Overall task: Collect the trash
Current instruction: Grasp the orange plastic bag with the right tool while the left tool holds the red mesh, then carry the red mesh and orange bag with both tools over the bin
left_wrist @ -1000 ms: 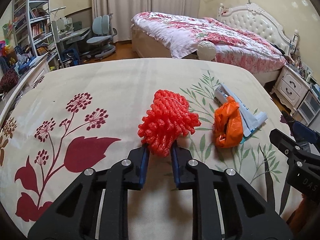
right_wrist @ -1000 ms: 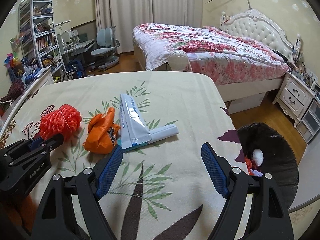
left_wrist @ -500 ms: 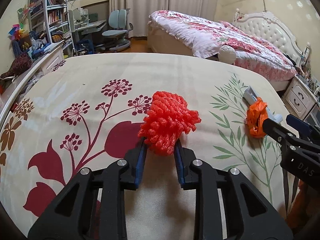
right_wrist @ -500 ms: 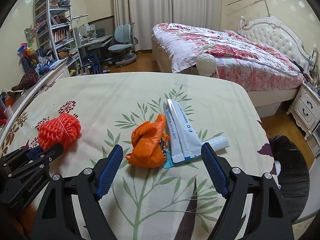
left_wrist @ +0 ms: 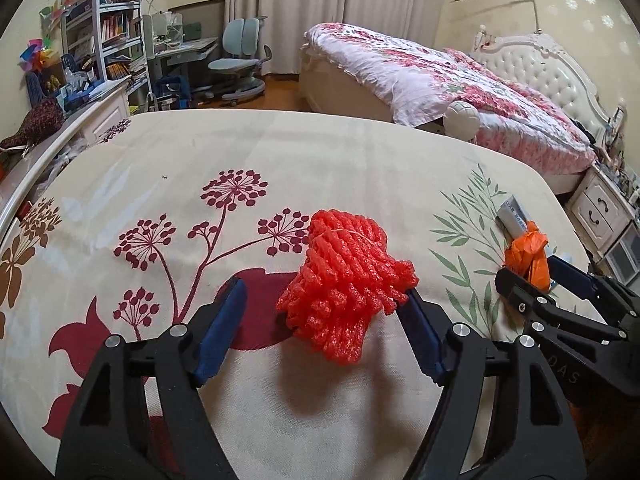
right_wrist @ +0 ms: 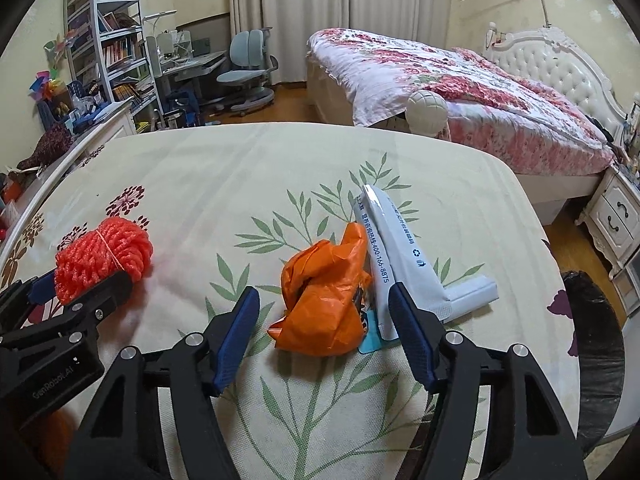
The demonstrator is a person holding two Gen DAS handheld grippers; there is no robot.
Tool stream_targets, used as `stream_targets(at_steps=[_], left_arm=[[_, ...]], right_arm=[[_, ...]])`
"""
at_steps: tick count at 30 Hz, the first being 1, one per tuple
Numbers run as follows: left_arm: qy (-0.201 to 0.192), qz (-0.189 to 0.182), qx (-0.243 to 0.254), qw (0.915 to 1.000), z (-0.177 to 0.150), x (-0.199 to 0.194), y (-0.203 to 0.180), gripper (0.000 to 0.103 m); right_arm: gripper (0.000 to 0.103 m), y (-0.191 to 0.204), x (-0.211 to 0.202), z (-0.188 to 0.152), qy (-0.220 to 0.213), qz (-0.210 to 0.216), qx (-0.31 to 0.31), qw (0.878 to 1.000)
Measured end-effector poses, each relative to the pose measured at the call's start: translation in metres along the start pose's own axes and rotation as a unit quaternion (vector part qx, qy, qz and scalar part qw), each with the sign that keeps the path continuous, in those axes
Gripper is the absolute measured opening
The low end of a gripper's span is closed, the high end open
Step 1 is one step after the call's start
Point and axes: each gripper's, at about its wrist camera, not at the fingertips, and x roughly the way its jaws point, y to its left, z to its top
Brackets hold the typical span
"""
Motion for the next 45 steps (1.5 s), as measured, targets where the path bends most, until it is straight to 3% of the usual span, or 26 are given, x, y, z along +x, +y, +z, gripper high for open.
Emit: stream_targets(at_steps=[1,3,4,12,25,35,45], left_arm=[[0.004,0.0,-0.001,1.0,0.0,0.001,0.001,0.073],[0.008,-0.002,0.0,1.0,0.0,0.003,0.0,0.056],[0.013,-0.004,0.005,0.9999,0.0,0.005,-0.001,0.053],[0.004,0.007,0.025,0.9997,-0.005,0.001,-0.007,0.039],[-0.03,-0.008,0.031,0.999,-0.021,-0.041,-0.035,0.037],[-0.05,-0.054,0.07,0.9949,-0.032,-0.065,-0.097,0.037],[-0.047,-0.1,0.12,0.9867,-0.043,-0.062,-0.175,0.036]], right_arm=[[0.054,0.001,0.0,0.0,0.002,0.0,0.0,1.0],[0.049,0.001,0.001,-0.001,0.004,0.001,0.0,1.0],[0.047,0.001,0.0,-0.001,0.004,0.002,0.0,1.0],[0.046,0.003,-0.013,-0.003,-0.01,0.006,-0.002,1.0],[0.046,-0.037,-0.066,-0.024,-0.046,-0.002,0.014,0.999],[0.046,-0.108,-0.094,-0.05,-0.055,-0.054,0.068,0.995],[0.046,-0.171,-0.109,-0.07,-0.06,-0.106,0.113,0.986]])
